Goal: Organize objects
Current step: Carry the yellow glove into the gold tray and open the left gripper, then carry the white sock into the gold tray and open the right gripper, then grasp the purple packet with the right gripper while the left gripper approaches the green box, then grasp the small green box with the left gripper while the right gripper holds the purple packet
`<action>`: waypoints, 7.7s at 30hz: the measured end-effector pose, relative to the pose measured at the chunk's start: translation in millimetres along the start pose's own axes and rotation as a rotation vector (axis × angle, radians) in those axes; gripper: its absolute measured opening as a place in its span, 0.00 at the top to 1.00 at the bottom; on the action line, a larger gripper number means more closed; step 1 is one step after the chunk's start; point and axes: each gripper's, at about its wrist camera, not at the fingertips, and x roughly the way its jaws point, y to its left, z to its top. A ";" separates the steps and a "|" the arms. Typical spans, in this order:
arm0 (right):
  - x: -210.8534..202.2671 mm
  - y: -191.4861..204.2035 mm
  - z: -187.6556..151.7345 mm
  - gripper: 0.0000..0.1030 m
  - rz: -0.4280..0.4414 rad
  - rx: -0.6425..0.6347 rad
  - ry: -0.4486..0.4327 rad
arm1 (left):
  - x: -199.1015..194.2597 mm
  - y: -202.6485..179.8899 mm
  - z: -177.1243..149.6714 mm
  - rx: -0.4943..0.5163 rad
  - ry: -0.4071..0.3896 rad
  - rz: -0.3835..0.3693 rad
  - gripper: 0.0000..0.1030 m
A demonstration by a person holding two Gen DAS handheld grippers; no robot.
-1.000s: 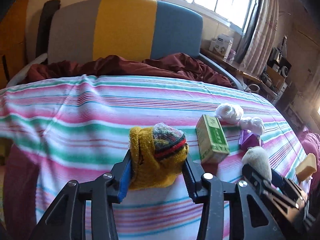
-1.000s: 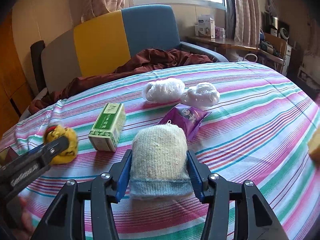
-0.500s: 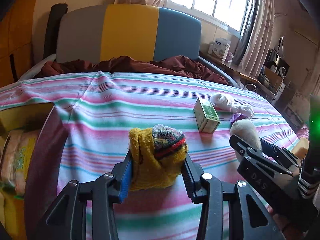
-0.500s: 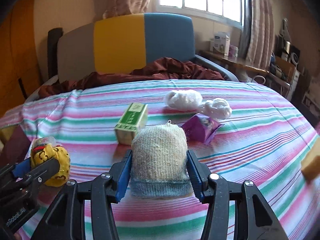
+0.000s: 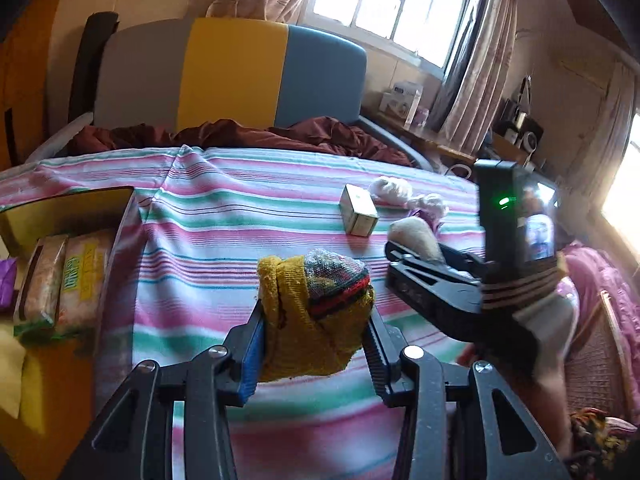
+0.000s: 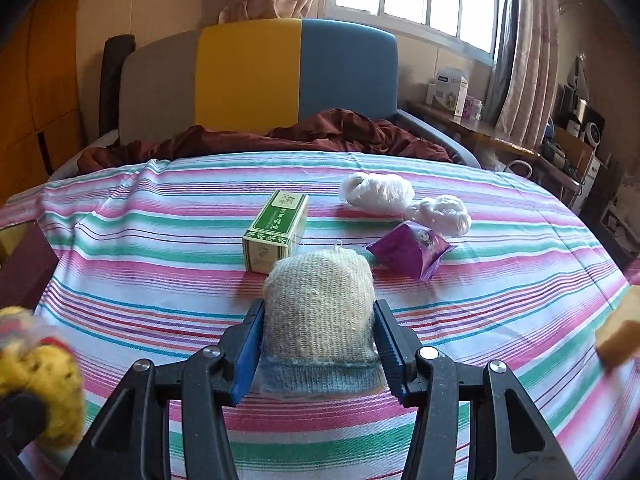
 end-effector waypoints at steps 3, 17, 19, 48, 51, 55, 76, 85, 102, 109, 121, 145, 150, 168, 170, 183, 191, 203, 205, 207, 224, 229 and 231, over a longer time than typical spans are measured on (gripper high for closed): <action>-2.2 6.3 0.0 0.49 0.002 -0.033 -0.010 | -15.2 6.8 1.7 -0.015 -0.014 -0.001 0.57; -2.8 19.9 -1.3 0.49 0.022 -0.102 -0.010 | -74.1 94.3 -3.5 -0.137 -0.025 0.097 0.56; -1.1 20.6 -1.6 0.49 0.022 -0.104 -0.002 | -75.2 105.6 -4.8 -0.159 -0.012 0.105 0.56; -3.8 32.5 -2.6 0.49 -0.012 -0.157 -0.018 | -115.1 159.9 -13.1 -0.312 -0.094 0.302 0.24; -5.7 33.6 -2.9 0.49 -0.010 -0.160 -0.026 | -119.9 166.3 -19.7 -0.402 -0.112 0.261 0.24; -12.6 35.4 -3.9 0.49 0.007 -0.167 -0.052 | -117.2 168.5 -26.2 -0.437 -0.077 0.257 0.24; -92.5 101.9 -15.4 0.49 0.448 -0.169 -0.036 | -143.2 214.7 -7.9 -0.440 -0.055 0.278 0.24; -141.3 204.8 -12.1 0.46 0.747 -0.371 -0.001 | -164.4 242.7 8.5 -0.434 -0.023 0.325 0.25; -150.3 331.1 -28.9 0.50 0.922 -0.510 0.190 | -212.0 266.5 29.8 -0.495 -0.097 0.401 0.25; -146.1 270.2 -9.6 0.45 0.802 -0.402 0.117 | -188.7 246.1 24.8 -0.471 -0.047 0.337 0.25; -89.4 132.0 8.3 0.44 0.518 -0.189 0.143 | -124.2 163.5 15.0 -0.325 0.089 0.189 0.25; 41.3 -85.6 48.0 0.31 0.039 0.296 0.153 | -44.0 18.5 10.3 -0.027 0.218 0.014 0.25; 72.9 -89.0 64.6 0.31 0.021 0.364 0.178 | -39.8 10.1 4.2 0.000 0.240 0.016 0.25; 80.1 -84.3 41.9 0.55 0.020 0.283 0.159 | -15.1 -3.9 5.3 0.018 0.287 0.026 0.25; 77.4 -85.4 39.3 0.55 0.014 0.280 0.156 | -12.3 -6.8 7.1 0.027 0.289 0.026 0.25; 57.3 -98.5 21.2 0.55 -0.019 0.278 0.149 | 37.0 -26.1 30.4 0.066 0.318 0.036 0.25; 57.0 -96.7 17.9 0.55 -0.032 0.272 0.134 | 94.5 -42.3 66.5 0.104 0.289 0.050 0.24; 54.9 -96.0 15.7 0.55 -0.035 0.274 0.120 | 175.3 -59.2 104.2 0.079 0.286 0.077 0.24; 54.7 -95.2 15.7 0.55 -0.038 0.270 0.119 | 187.6 -59.1 105.2 0.078 0.297 0.092 0.24; 54.5 -94.8 15.4 0.55 -0.040 0.268 0.118 | 196.4 -59.7 104.2 0.091 0.298 0.113 0.25; 51.6 -88.8 18.1 0.56 -0.064 0.236 0.093 | 164.2 -50.6 75.2 0.174 0.157 0.137 0.71; 39.7 -78.6 21.1 0.56 -0.056 0.183 0.030 | 138.0 -52.8 63.5 0.204 0.103 0.155 0.71; 36.4 -70.5 22.9 0.56 -0.044 0.141 0.013 | 127.9 -53.1 58.5 0.217 0.086 0.157 0.71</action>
